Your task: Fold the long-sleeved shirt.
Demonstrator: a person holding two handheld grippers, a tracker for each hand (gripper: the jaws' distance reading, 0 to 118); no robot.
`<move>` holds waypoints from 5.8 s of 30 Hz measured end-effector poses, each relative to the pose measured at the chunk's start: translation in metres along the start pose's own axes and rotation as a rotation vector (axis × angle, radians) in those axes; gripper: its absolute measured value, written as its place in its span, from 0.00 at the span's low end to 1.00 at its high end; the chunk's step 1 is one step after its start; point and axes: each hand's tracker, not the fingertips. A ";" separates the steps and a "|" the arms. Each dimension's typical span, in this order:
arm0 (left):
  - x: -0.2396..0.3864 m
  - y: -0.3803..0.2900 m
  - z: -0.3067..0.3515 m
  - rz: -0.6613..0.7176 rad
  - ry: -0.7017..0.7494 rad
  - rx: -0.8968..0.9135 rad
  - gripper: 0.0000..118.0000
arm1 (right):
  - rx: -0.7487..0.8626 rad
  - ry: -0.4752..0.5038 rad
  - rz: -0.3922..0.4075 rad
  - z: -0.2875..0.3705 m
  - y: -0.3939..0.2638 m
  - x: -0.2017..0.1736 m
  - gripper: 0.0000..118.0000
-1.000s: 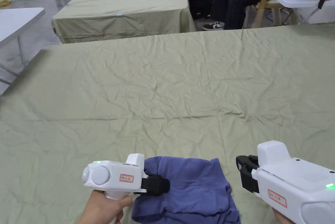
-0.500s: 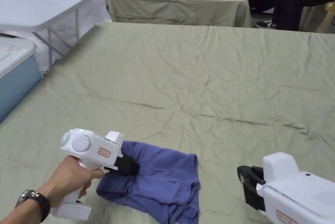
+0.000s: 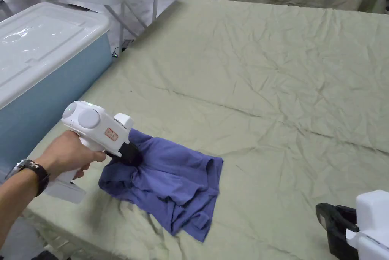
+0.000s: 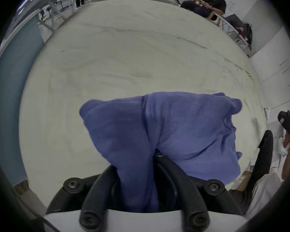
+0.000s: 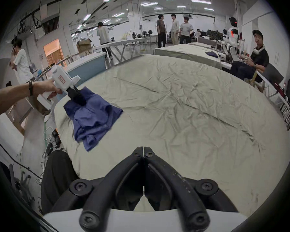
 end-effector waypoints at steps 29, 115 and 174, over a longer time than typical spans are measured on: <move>0.147 -0.061 0.137 0.121 0.285 0.701 0.72 | 0.205 -0.101 -0.069 0.085 -0.001 0.043 0.01; 0.442 -0.027 0.220 0.001 0.167 1.025 1.00 | 0.600 -0.607 -0.230 0.293 0.016 0.144 1.00; 0.433 -0.032 0.210 0.022 0.157 1.002 1.00 | 0.565 -0.592 -0.201 0.287 0.018 0.139 1.00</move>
